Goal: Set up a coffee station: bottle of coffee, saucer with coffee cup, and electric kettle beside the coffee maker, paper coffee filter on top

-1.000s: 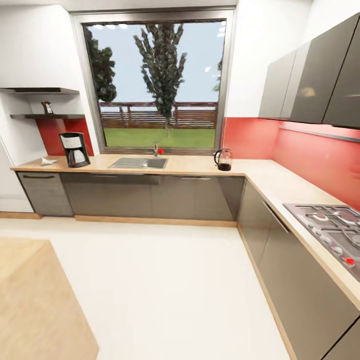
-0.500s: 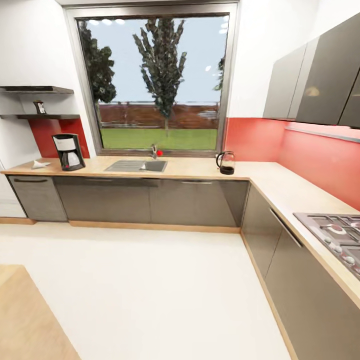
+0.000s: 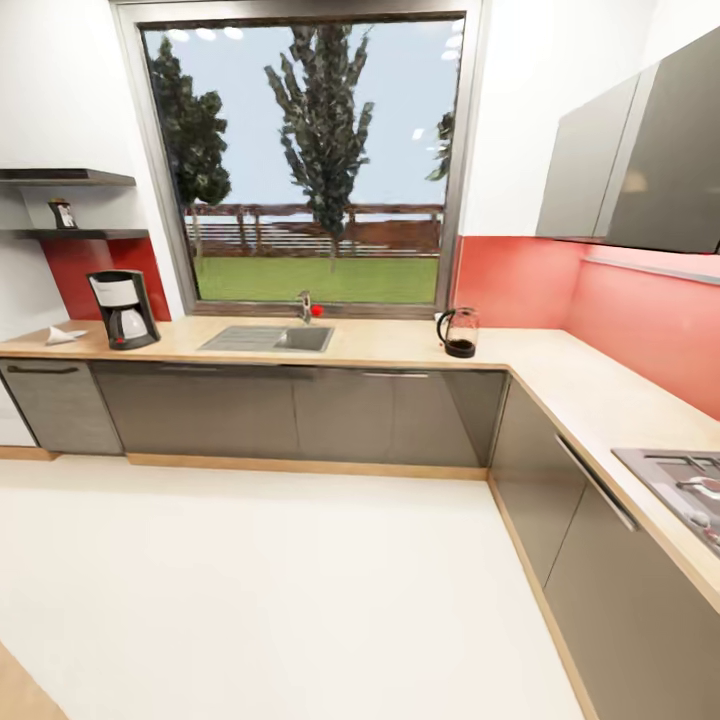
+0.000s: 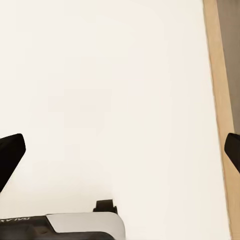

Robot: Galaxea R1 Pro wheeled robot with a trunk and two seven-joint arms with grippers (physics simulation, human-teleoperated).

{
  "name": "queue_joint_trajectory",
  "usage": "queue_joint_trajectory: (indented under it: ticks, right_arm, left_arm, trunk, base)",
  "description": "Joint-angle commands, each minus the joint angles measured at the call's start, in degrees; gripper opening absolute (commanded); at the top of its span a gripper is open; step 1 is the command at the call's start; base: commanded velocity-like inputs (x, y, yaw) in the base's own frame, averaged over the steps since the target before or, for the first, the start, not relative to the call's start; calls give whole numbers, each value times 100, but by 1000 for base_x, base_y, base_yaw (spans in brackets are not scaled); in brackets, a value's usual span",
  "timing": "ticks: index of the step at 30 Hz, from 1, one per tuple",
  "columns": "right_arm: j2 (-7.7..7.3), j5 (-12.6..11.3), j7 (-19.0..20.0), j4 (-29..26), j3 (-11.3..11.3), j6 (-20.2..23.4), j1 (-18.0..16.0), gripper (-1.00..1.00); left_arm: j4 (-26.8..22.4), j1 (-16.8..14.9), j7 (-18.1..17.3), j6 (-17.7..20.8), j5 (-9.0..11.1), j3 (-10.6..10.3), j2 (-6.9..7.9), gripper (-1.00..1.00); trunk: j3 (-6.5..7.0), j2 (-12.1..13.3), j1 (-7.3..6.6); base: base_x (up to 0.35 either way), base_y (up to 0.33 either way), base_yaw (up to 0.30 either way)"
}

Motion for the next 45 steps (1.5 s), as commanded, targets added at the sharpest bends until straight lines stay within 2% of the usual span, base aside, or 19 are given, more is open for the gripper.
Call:
queue_joint_trajectory:
  ticks: [1,13,28,45]
  right_arm:
    - [1,-1,-2,0,-3,-16,-3,100]
    - [8,-10,-2,1,1,-14,-3,100]
    - [8,-8,-2,1,1,-14,-3,100]
    - [8,-9,-2,1,1,-16,-3,100]
  left_arm:
    - [5,-5,9,-20,4,1,0,100]
    - [13,-5,8,-20,1,1,0,100]
    - [22,-5,9,-20,1,1,0,100]
    - [31,-5,9,-20,6,1,0,100]
  trunk:
    - [-12,-12,7]
    - [-12,-12,7]
    - [-12,-12,7]
    - [-12,-12,7]
  base:
    - [338,0,0]
    - [338,0,7]
    - [338,0,107]
    - [338,0,3]
